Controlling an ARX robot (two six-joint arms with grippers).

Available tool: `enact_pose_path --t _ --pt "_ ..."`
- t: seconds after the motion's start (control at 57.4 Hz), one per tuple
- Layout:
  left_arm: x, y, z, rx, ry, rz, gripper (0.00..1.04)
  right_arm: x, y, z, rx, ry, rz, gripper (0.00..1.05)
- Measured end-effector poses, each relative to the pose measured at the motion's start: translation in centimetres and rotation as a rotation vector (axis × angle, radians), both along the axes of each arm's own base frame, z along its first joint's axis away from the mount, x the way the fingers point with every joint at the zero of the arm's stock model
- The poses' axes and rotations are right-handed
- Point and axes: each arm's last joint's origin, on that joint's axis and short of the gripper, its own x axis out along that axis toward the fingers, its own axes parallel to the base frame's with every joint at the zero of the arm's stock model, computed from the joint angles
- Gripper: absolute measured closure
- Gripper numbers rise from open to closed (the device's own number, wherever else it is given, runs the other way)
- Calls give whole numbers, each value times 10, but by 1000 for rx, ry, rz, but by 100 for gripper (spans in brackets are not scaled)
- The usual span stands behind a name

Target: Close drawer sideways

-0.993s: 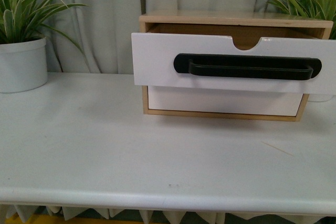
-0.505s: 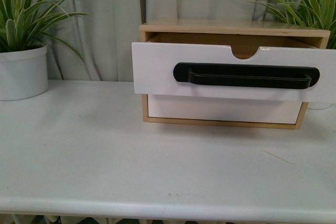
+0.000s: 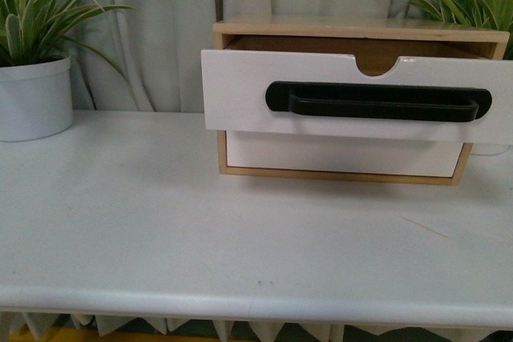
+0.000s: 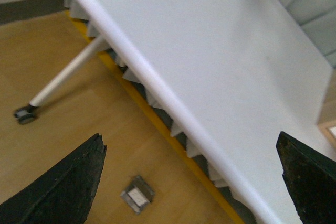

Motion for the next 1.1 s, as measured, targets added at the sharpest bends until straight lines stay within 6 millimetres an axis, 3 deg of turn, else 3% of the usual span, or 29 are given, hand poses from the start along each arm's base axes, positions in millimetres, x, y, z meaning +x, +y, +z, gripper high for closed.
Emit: enact_pose_path --t 0.157,0.383,0.714,0.888,1.097 --pt "52 -40 26 -88 -85 -187 6 29 14 -1 -251 -60 123 9" --pt "99 -78 47 -98 -117 -311 6 61 29 1 -431 -161 181 9" --pt "135 -113 56 -90 -121 -411 6 85 41 21 -460 -222 203 9" --pt "146 -131 61 -82 -127 -468 6 95 49 32 -454 -250 220 9" --pt "151 -139 58 -74 -116 -489 6 105 51 32 -446 -237 214 9"
